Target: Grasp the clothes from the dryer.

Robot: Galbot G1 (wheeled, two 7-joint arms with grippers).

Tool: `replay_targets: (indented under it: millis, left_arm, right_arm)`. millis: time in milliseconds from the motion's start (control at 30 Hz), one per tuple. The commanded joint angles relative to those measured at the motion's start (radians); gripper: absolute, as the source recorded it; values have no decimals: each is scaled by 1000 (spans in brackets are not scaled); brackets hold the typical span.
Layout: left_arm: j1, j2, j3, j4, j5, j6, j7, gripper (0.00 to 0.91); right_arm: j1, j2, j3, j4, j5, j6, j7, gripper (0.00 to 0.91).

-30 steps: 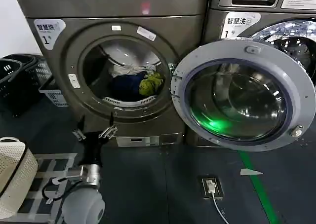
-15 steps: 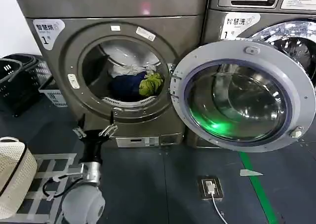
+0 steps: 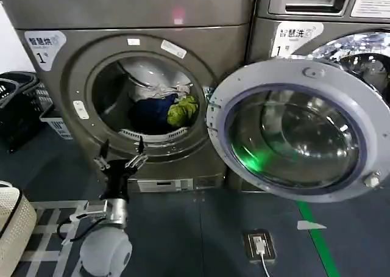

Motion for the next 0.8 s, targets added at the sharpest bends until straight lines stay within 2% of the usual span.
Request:
replay_targets:
  millis: [33,333,800]
  left_arm:
    - [-1,2,9,2,3,-1,1,907]
    - [17,0,6,-16,15,-1,1,907]
    - [12,-8,1,-6,17,-1,1,907]
  right_arm:
    - [-2,1,6,3,14,1,4,907]
    - [-3,2,8,20,34,-39,6,907]
    - [3,2,1,22,31,-41,-4,907]
